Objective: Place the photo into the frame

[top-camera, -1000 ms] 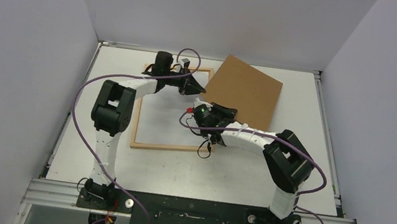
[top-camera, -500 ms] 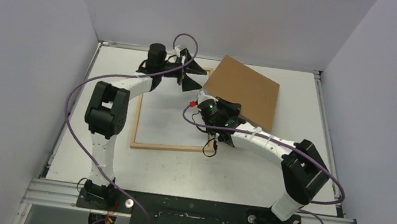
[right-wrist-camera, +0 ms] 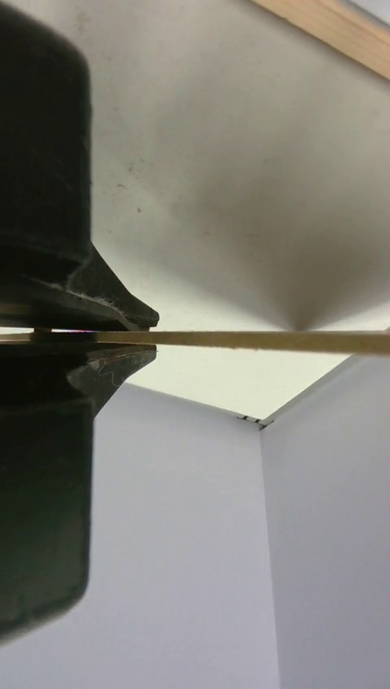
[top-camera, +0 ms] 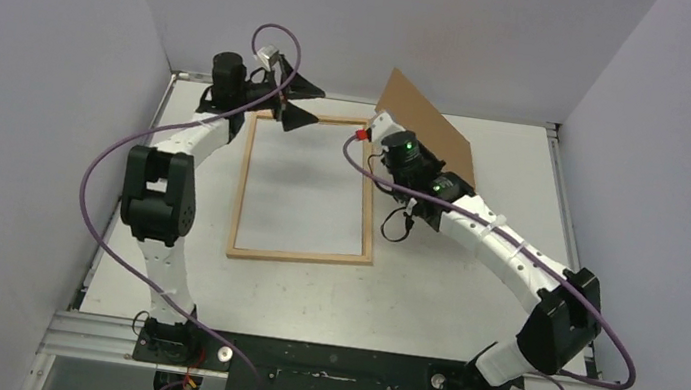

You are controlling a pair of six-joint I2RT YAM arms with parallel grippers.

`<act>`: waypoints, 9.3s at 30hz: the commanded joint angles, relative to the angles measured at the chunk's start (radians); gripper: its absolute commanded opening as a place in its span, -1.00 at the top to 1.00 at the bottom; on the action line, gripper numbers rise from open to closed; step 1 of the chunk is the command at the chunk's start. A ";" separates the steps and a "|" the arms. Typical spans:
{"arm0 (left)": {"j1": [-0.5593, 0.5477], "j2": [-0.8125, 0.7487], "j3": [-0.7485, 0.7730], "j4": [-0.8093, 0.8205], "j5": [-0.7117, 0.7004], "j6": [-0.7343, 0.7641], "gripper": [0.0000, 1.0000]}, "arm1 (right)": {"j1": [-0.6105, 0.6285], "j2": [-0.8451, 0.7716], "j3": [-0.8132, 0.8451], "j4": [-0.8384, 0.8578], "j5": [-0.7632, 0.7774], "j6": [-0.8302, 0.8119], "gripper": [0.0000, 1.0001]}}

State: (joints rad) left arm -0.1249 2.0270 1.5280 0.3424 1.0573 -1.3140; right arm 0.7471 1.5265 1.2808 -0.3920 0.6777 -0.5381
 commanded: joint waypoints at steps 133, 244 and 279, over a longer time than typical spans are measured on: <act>0.120 -0.444 -0.013 0.300 -0.025 -0.065 1.00 | -0.598 -0.056 0.213 0.384 -1.457 1.342 -0.89; 0.430 -0.075 -0.370 -0.615 -0.419 0.723 0.24 | -0.346 0.490 0.342 0.486 -1.389 1.592 1.00; 0.397 0.024 -0.321 -0.615 -0.393 0.736 0.60 | -0.359 0.631 0.324 0.664 -1.462 1.628 1.00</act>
State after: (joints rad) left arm 0.2852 2.0239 1.1820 -0.2844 0.6888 -0.6052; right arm 0.3981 2.1567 1.5906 0.1410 -0.7528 1.0626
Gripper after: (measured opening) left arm 0.195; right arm 0.054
